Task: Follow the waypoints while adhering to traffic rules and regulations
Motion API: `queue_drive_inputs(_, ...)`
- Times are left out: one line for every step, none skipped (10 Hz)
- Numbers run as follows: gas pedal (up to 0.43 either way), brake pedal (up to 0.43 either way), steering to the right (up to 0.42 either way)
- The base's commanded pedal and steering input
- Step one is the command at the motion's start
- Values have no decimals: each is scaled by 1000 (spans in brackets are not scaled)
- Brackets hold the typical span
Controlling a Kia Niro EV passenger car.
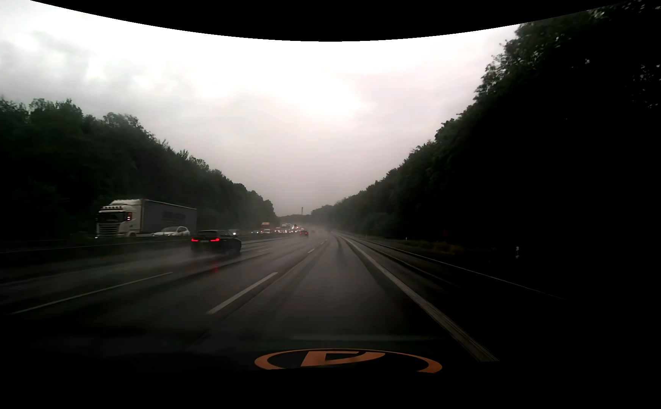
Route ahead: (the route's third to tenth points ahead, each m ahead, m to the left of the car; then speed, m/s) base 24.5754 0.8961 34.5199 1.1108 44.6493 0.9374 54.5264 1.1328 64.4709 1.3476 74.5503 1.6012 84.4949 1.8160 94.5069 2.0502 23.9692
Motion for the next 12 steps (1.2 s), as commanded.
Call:
queue_drive_inputs(79,0,0)
queue_drive_inputs(79,0,0)
queue_drive_inputs(79,0,0)
queue_drive_inputs(79,0,0)
queue_drive_inputs(79,0,0)
queue_drive_inputs(87,0,0)
queue_drive_inputs(87,0,0)
queue_drive_inputs(98,0,0)
queue_drive_inputs(98,0,0)
queue_drive_inputs(98,0,0)
queue_drive_inputs(98,0,0)
queue_drive_inputs(98,0,0)
